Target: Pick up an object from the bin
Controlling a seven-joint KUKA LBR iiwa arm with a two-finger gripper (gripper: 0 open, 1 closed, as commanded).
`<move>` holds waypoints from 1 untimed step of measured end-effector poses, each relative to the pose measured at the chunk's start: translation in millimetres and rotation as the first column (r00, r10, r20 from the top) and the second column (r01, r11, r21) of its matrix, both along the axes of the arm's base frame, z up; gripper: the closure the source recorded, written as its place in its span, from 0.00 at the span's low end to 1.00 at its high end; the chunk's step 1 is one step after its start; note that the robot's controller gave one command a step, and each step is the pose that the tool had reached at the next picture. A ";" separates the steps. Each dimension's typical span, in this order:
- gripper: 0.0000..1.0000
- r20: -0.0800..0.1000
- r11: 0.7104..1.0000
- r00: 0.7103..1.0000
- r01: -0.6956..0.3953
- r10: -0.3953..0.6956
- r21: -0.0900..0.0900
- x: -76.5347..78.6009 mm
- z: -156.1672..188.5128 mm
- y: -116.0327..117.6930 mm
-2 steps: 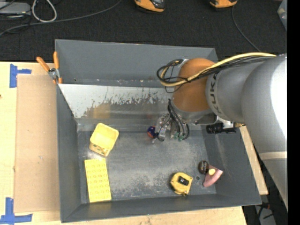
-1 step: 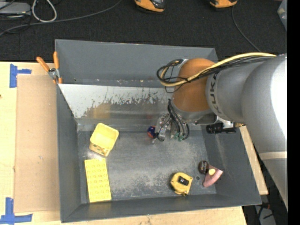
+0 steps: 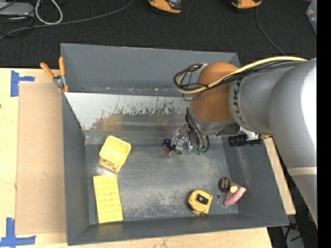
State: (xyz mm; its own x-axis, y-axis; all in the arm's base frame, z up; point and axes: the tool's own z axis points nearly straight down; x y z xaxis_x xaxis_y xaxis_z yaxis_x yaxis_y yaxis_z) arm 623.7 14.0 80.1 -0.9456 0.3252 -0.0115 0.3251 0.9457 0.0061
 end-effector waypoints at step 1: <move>1.00 0.000 1.000 1.000 -0.002 0.002 0.000 0.0 16.3 -0.1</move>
Offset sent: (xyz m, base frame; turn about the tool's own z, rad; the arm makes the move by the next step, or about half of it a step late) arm -0.0007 0.0000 0.0340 -0.0005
